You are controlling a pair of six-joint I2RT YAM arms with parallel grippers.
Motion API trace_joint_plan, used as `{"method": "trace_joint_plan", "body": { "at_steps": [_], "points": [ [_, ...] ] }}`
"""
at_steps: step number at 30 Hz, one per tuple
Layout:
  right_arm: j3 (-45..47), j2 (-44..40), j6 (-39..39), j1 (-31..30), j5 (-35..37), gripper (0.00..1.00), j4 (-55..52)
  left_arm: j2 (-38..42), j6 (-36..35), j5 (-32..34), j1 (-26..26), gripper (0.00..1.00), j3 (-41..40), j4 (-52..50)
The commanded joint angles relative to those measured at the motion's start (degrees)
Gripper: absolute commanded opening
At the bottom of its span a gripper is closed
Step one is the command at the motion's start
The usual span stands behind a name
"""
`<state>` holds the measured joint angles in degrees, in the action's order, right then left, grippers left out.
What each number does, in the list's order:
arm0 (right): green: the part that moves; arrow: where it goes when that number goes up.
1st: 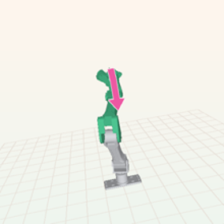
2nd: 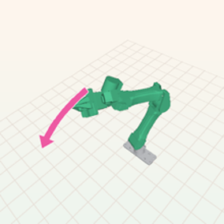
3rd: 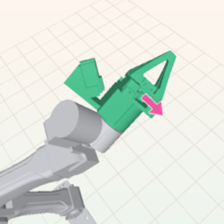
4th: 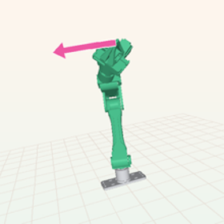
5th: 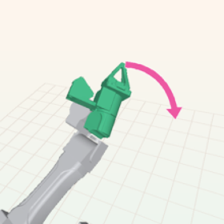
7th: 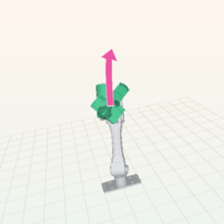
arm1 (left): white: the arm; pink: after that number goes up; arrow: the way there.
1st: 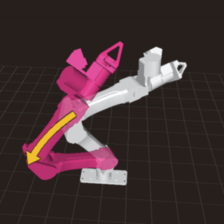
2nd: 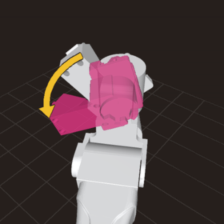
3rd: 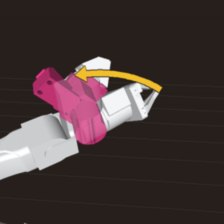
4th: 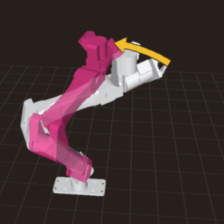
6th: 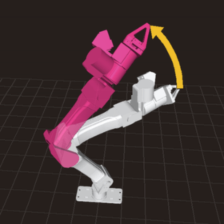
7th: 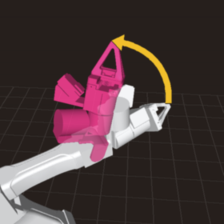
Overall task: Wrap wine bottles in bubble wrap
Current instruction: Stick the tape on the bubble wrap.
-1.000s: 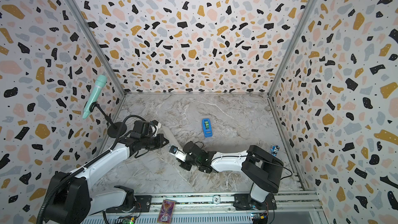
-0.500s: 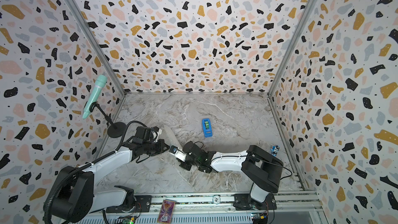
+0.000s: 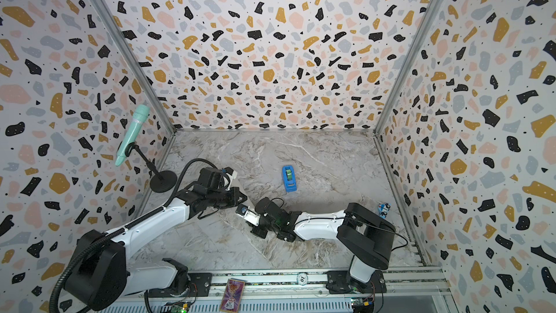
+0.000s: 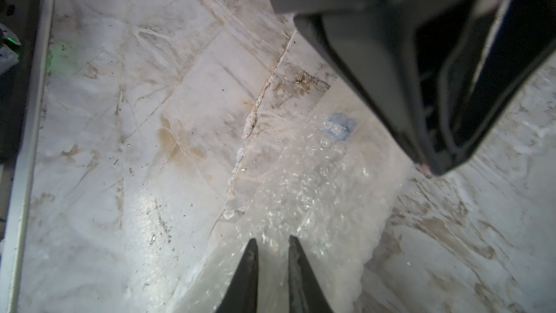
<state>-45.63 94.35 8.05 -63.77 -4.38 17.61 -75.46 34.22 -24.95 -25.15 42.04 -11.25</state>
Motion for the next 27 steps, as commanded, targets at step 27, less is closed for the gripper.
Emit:
{"method": "trace_joint_plan", "body": {
  "at_steps": [27],
  "points": [
    [-1.7,-0.5,-1.1,-1.3,1.4,0.52,-9.8,5.6,-1.3,10.8,4.9,0.43,6.8,-9.9]
  ]
}}
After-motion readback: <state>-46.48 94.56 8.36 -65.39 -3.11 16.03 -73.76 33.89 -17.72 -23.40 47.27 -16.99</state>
